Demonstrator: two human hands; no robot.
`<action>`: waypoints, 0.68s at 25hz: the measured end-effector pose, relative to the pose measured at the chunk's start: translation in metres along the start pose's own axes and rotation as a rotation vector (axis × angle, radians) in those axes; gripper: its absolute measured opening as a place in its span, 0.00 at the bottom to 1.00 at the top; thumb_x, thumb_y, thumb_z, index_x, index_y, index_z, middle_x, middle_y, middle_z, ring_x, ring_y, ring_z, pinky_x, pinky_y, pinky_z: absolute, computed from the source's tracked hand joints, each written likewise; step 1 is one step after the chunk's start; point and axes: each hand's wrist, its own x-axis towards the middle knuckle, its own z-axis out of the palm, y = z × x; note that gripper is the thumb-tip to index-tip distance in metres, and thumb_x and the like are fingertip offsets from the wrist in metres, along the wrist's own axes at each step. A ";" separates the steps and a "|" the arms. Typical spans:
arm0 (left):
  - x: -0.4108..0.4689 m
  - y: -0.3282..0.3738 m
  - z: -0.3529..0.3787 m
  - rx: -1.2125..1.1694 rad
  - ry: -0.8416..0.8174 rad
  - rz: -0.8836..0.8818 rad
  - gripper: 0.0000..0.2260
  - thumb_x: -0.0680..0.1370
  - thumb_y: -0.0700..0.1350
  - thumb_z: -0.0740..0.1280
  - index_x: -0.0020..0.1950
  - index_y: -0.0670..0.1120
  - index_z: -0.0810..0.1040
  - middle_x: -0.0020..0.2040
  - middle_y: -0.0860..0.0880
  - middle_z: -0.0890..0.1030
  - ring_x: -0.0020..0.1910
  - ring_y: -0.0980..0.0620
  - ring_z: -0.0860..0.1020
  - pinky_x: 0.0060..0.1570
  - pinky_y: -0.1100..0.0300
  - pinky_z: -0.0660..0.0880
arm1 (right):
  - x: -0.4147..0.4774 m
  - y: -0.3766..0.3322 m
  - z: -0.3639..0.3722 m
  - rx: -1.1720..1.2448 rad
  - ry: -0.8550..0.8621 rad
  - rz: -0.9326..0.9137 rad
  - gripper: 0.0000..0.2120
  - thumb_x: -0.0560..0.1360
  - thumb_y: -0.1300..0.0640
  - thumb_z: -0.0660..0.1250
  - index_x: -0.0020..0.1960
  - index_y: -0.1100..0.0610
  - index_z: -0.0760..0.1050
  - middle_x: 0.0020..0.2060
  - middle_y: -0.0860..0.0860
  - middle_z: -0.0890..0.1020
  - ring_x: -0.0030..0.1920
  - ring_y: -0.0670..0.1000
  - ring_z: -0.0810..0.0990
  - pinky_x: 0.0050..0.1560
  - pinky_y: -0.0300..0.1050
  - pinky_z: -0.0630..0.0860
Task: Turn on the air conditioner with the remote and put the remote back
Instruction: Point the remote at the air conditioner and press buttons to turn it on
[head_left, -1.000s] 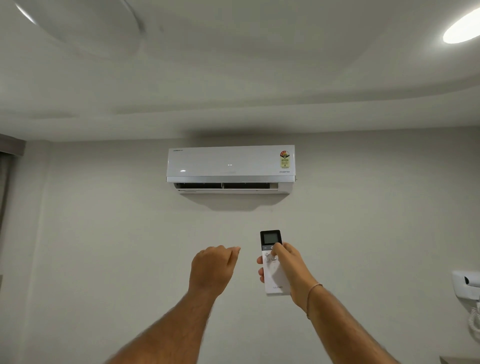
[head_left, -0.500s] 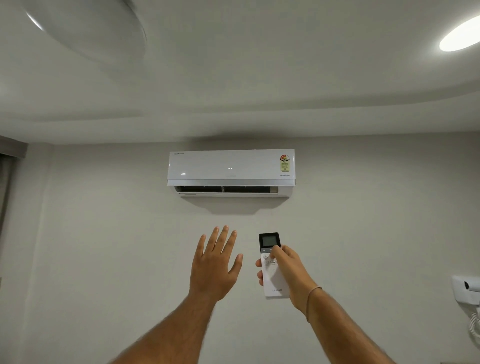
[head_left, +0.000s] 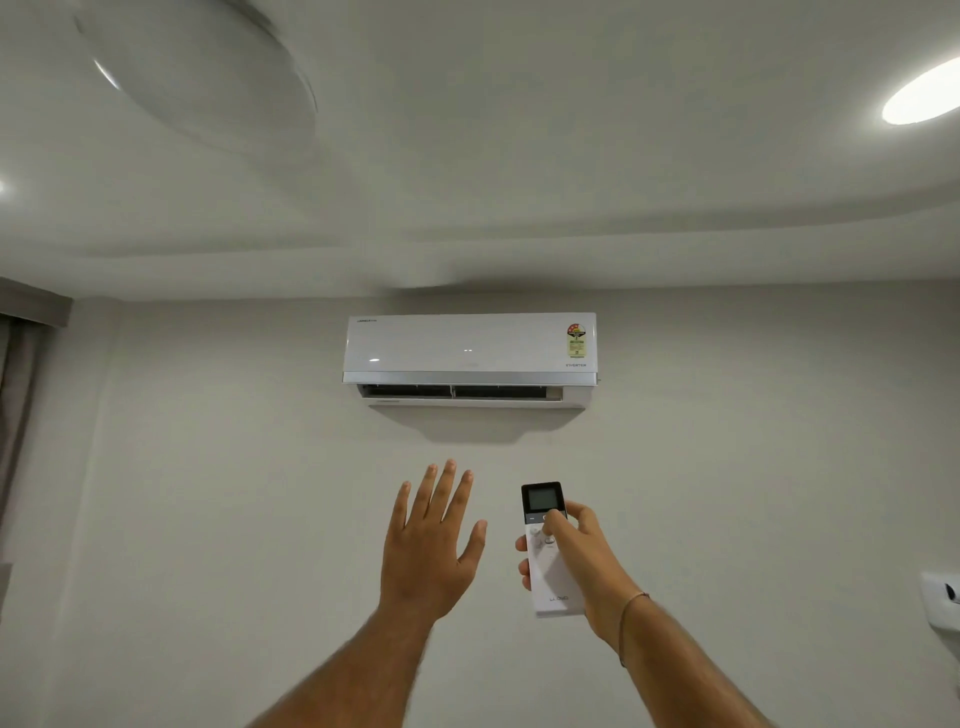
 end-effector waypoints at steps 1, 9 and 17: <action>-0.001 0.001 0.000 -0.001 0.002 0.002 0.30 0.85 0.62 0.55 0.86 0.53 0.58 0.86 0.50 0.56 0.85 0.48 0.53 0.81 0.41 0.52 | 0.000 0.000 0.000 -0.004 0.005 0.000 0.19 0.85 0.53 0.63 0.74 0.45 0.64 0.48 0.61 0.90 0.38 0.61 0.87 0.42 0.53 0.87; -0.004 0.001 0.000 0.015 0.011 0.002 0.30 0.85 0.62 0.52 0.86 0.52 0.56 0.86 0.49 0.57 0.85 0.48 0.53 0.81 0.42 0.50 | -0.001 0.002 -0.004 0.021 0.008 0.001 0.20 0.84 0.55 0.62 0.73 0.44 0.62 0.50 0.63 0.89 0.35 0.60 0.86 0.40 0.52 0.86; -0.004 0.002 0.002 0.002 0.028 0.011 0.31 0.85 0.61 0.52 0.86 0.51 0.56 0.86 0.49 0.58 0.85 0.48 0.54 0.81 0.42 0.52 | 0.002 0.005 -0.008 -0.007 0.032 -0.001 0.20 0.85 0.54 0.63 0.73 0.44 0.61 0.51 0.62 0.88 0.38 0.61 0.86 0.45 0.55 0.87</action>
